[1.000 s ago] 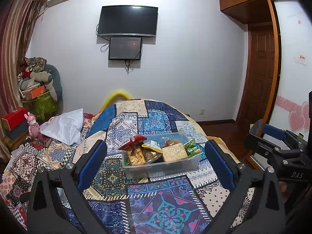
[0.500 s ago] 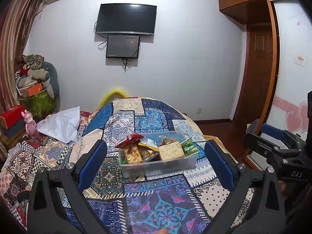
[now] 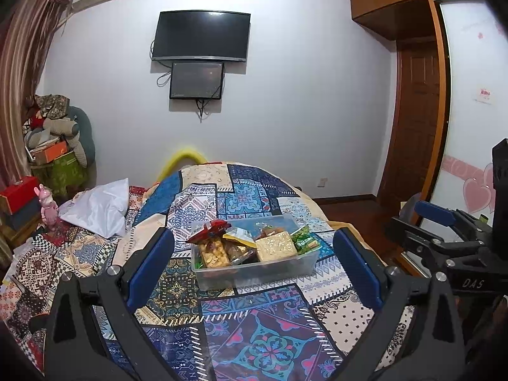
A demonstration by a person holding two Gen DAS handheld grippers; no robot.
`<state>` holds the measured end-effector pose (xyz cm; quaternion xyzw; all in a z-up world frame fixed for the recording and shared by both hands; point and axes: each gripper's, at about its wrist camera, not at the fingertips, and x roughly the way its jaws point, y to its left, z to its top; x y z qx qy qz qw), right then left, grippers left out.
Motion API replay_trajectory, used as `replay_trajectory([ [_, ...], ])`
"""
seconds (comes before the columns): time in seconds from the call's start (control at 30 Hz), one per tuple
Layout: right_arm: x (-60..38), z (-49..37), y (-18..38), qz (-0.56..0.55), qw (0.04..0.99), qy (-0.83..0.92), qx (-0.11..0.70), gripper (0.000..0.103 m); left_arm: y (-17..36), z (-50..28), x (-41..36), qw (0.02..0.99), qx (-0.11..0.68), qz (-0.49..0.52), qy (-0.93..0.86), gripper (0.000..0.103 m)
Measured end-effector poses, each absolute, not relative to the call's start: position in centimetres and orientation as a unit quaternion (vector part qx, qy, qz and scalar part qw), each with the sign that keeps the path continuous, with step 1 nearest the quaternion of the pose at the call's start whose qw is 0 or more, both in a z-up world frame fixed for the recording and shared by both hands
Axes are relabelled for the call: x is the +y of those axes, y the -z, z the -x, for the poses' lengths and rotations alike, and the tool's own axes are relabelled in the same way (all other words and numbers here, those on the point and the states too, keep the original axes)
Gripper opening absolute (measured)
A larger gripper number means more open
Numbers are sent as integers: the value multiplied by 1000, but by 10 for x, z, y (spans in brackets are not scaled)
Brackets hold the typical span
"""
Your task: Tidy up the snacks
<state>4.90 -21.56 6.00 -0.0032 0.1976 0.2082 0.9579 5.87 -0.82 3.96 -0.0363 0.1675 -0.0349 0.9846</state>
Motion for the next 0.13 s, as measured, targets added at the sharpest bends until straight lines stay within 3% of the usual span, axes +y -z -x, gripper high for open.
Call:
replay_trajectory([
  [0.13, -214, -49, -58, 3, 957, -210, 200, 103, -40, -60, -7, 984, 171, 39, 34, 101],
])
